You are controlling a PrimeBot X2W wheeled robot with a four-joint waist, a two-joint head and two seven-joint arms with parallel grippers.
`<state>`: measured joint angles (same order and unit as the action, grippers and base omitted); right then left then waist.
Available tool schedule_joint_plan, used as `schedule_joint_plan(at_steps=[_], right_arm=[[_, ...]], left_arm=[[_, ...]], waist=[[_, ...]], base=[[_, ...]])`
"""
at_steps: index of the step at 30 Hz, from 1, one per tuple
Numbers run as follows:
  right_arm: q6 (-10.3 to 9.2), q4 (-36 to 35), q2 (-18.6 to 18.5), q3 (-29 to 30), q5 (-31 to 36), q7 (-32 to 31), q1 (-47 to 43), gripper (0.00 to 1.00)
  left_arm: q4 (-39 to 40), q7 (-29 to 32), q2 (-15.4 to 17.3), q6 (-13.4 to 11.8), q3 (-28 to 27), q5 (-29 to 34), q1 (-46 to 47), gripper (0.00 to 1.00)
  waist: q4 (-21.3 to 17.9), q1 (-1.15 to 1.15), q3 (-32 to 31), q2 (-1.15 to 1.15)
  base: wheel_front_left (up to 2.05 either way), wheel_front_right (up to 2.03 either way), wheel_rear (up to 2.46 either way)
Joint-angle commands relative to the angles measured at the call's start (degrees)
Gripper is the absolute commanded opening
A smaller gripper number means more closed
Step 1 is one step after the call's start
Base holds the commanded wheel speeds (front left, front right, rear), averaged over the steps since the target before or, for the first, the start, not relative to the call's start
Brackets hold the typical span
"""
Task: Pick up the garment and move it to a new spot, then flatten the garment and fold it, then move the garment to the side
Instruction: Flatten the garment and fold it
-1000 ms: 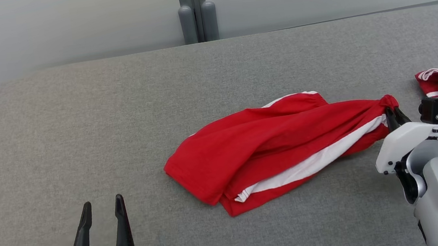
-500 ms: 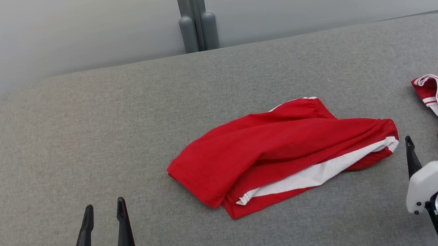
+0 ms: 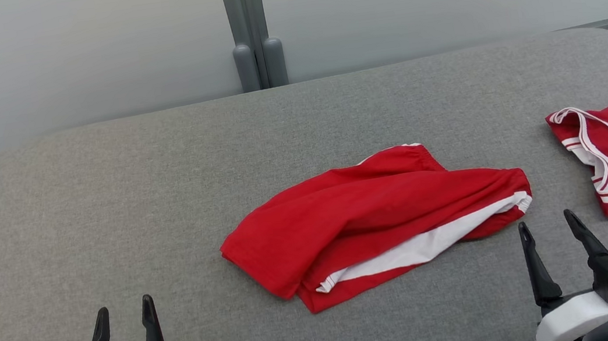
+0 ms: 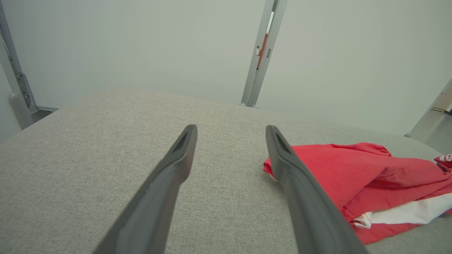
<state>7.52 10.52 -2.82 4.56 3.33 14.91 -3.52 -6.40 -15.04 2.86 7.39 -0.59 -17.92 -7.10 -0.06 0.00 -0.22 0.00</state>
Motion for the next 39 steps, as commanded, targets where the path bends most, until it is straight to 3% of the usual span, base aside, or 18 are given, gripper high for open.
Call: schedule_joint_plan(at_steps=[1,7,25,29,33,39], right_arm=[[-0.08,-1.7,-0.1,-1.3,-0.1,0.3,-0.5,1.00],[-0.08,-4.5,-0.2,-4.4,0.4,0.3,-0.3,1.00],[-0.08,-4.1,-0.2,-3.5,-2.0,0.3,-0.7,1.00],[-0.08,-1.9,-0.2,-2.1,-2.8,0.3,-0.8,1.00],[-0.08,3.4,-0.2,0.1,-3.0,-0.2,0.9,1.00],[-0.08,12.0,-0.2,1.3,-8.6,-3.7,7.5,1.00]], left_arm=[[0.1,-0.2,0.1,0.1,-0.3,0.6,-1.0,1.00],[0.1,-0.2,0.1,0.1,0.1,2.2,-2.1,1.00],[-0.1,-0.2,0.1,0.1,1.7,1.8,-2.9,1.00],[-1.3,-0.1,0.8,0.1,6.7,0.9,-2.3,1.00],[-5.2,-0.2,2.2,0.1,15.9,-0.5,0.1,1.00],[-13.4,-0.2,2.0,0.1,28.1,-2.6,5.9,1.00]], waist=[[-0.5,0.00,-0.4,0.00],[-0.7,0.00,-1.1,0.00],[0.1,0.00,-1.3,0.00],[0.1,0.00,-1.1,0.00],[-0.2,0.00,-0.4,0.00],[-2.0,0.00,1.2,0.00]], base=[[0.00,0.00,0.00],[0.00,0.00,0.00],[0.00,0.00,0.00],[0.00,0.00,0.00],[0.00,0.00,0.00],[0.00,0.00,0.00]])
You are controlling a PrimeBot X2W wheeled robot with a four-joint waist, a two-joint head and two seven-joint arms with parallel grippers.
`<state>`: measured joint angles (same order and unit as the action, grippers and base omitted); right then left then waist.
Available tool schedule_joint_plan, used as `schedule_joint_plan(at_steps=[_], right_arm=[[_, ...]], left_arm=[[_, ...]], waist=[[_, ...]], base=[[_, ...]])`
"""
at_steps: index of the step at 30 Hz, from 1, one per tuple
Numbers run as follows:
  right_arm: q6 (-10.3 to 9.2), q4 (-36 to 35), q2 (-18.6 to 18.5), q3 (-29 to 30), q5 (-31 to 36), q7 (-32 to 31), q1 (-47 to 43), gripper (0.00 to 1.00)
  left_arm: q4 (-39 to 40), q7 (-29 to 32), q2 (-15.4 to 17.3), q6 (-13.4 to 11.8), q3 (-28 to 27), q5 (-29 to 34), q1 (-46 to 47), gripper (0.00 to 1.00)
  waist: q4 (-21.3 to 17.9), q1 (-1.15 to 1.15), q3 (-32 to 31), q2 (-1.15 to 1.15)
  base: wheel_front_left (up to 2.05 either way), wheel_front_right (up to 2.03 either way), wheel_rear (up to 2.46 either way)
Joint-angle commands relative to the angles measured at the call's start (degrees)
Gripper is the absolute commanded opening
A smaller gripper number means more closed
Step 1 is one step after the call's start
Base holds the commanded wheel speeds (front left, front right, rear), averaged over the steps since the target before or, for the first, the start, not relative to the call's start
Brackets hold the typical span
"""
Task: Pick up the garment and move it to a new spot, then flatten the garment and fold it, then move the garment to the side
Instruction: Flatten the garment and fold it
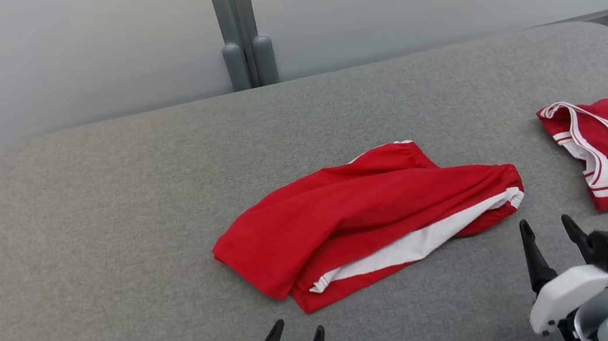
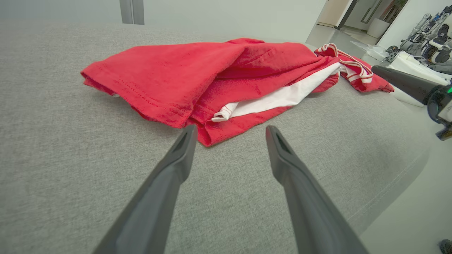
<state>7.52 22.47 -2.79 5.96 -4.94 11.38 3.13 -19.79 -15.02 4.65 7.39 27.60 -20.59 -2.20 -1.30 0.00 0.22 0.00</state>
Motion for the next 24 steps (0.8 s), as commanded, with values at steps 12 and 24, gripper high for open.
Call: schedule_joint_plan(at_steps=[12,24], right_arm=[[-0.08,16.2,-0.2,-1.4,-4.7,-3.1,16.4,1.00],[-0.08,25.8,-0.2,-6.2,-15.5,0.1,22.6,1.00]], left_arm=[[-13.0,-0.2,-0.7,0.1,8.5,-2.9,14.2,1.00],[-18.2,-0.2,-1.4,0.1,11.6,-3.8,20.8,1.00]], waist=[[-2.6,0.00,6.4,0.00],[-3.0,0.00,8.8,0.00]], base=[[0.00,0.00,0.00],[0.00,0.00,0.00]])
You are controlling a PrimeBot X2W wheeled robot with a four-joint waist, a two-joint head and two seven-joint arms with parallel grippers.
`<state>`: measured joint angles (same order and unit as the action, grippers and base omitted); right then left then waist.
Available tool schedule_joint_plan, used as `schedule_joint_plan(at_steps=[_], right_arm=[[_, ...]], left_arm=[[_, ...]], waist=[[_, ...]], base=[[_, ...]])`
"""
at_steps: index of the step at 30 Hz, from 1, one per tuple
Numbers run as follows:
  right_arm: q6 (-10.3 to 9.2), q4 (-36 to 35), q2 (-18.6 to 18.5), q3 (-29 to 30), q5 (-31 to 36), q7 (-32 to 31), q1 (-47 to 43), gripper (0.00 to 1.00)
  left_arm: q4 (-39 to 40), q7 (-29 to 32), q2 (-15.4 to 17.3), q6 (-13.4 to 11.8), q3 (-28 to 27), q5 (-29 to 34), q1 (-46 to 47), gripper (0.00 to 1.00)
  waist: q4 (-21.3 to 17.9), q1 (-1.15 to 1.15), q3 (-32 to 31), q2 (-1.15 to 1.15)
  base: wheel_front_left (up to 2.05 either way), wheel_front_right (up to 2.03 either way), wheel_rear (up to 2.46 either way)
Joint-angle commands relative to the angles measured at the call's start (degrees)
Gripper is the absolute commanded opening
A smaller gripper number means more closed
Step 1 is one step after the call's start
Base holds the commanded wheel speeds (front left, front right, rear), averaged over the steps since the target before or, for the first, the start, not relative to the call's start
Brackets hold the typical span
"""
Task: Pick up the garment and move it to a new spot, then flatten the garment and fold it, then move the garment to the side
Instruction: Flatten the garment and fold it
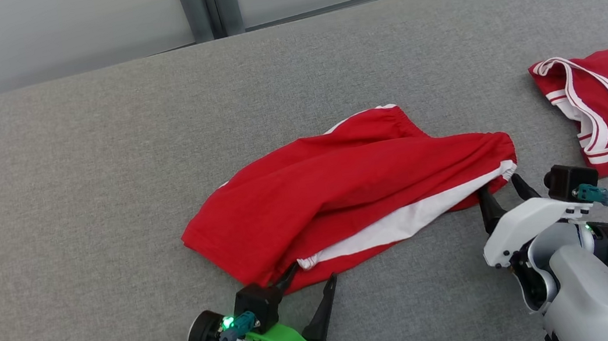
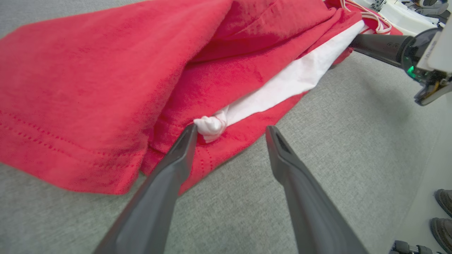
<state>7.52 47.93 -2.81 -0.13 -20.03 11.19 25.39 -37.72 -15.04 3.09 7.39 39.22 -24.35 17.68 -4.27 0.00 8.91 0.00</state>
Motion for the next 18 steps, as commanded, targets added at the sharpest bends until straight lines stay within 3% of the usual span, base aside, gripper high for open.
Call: schedule_joint_plan(at_steps=[1,9,18], right_arm=[[-0.08,0.7,-0.2,-0.5,-1.4,0.6,0.7,1.00],[-0.08,3.3,-0.2,-3.2,-4.6,2.2,2.9,1.00],[-0.08,4.8,-0.2,-3.6,-3.3,3.5,3.6,1.00]], left_arm=[[-0.4,-0.2,0.1,0.1,0.0,0.0,1.2,1.00],[-2.3,-0.2,-0.1,0.1,-0.4,0.4,3.2,1.00],[-1.8,-0.2,-0.1,-0.3,-1.9,3.0,2.1,1.00]], waist=[[0.0,0.00,0.2,0.00],[0.0,0.00,0.6,0.00],[-0.2,0.00,0.4,0.00]], base=[[0.00,0.00,0.00],[0.00,0.00,0.00],[0.00,0.00,0.00]])
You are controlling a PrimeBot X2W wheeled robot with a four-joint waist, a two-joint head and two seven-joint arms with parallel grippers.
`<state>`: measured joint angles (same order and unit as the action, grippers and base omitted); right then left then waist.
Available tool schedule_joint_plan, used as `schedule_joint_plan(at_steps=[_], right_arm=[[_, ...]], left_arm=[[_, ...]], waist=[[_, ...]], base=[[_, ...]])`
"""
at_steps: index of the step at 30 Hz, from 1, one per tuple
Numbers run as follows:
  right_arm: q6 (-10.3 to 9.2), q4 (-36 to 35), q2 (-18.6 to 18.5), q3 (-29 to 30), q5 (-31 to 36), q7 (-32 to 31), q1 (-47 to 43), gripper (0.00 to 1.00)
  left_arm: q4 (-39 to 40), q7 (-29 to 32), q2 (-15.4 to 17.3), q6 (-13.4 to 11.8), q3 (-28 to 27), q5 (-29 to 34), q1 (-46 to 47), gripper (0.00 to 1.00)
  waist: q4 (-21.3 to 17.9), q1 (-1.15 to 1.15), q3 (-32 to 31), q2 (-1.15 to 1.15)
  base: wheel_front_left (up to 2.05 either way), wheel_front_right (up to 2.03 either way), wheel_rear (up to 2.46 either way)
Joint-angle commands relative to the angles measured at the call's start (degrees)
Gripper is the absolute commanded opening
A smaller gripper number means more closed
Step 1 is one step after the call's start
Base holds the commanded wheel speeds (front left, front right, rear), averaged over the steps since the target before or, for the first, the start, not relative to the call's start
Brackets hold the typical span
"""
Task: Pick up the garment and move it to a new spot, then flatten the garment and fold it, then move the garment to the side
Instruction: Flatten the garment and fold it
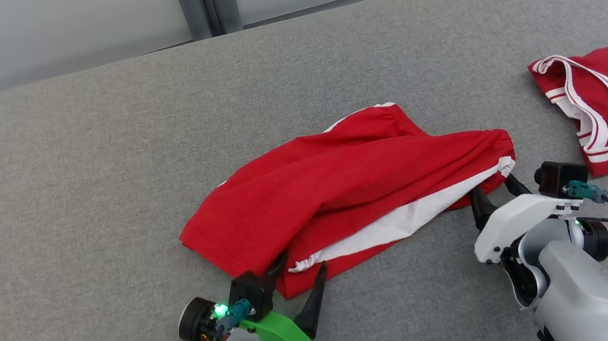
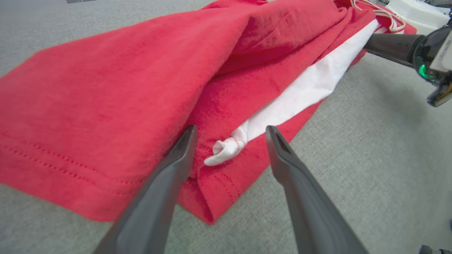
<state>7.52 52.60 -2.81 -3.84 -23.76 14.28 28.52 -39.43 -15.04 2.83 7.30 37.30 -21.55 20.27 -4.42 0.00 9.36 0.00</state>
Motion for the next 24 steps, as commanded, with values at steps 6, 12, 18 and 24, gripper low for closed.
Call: schedule_joint_plan(at_steps=[6,12,18,24], right_arm=[[-0.08,0.8,-0.2,0.5,1.0,0.7,0.3,1.00],[-0.08,1.2,-0.2,1.2,1.6,0.9,-0.7,1.00],[-0.08,1.5,-0.2,1.3,1.8,0.9,-0.5,1.00],[-0.08,1.7,-0.2,1.6,1.8,0.9,-1.0,1.00]], left_arm=[[-3.7,-0.1,0.2,-2.3,2.3,1.9,0.7,1.00],[-4.3,2.6,0.2,-4.1,4.7,-0.9,1.7,1.00],[-2.6,5.3,0.2,-5.8,6.6,-3.2,2.9,0.85],[-1.4,9.6,0.2,-9.1,7.9,-4.7,3.1,0.77]], waist=[[-0.2,0.00,-0.7,0.00],[0.0,0.00,-1.3,0.00],[-0.3,0.00,-1.8,0.00],[-0.3,0.00,-2.4,0.00]], base=[[0.00,0.00,0.00],[0.00,0.00,0.00],[0.00,0.00,0.00],[0.00,0.00,0.00]])
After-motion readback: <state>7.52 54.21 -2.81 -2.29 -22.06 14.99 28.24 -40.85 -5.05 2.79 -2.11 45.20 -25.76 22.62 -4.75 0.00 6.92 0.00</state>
